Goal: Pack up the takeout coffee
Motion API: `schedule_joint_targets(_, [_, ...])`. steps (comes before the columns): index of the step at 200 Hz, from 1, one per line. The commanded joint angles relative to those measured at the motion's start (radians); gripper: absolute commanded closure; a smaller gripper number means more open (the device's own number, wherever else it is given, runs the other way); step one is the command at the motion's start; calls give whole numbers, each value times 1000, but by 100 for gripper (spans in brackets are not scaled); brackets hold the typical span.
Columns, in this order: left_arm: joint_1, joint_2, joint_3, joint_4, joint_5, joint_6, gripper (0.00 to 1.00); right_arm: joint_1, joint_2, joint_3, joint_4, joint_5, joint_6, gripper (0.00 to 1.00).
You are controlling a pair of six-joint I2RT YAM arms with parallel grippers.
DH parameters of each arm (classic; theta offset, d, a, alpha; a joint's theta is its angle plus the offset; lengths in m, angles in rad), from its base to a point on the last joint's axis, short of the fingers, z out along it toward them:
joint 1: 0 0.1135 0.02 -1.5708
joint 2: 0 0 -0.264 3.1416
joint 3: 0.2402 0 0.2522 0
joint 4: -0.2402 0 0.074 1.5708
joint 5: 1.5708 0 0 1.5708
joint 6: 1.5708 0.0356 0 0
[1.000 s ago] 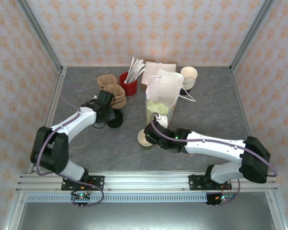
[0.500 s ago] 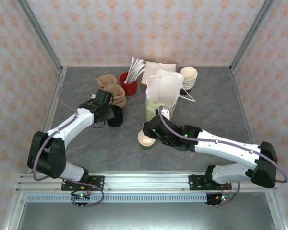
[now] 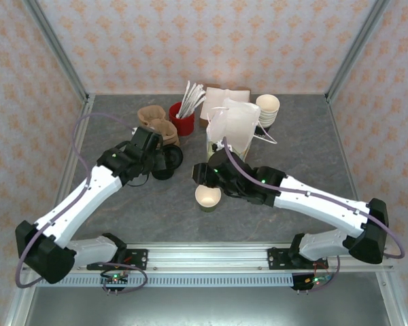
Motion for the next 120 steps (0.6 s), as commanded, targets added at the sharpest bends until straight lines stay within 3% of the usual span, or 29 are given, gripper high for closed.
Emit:
schedule_joint_targets(1, [-52,-35,50,-120,-8,58,86,-2,26,86,-90,6,-74,48])
schedule_joint_targets(120, [-120,-98,76,-143,78,71,85,-9,146,239,-153,-54,-136,44])
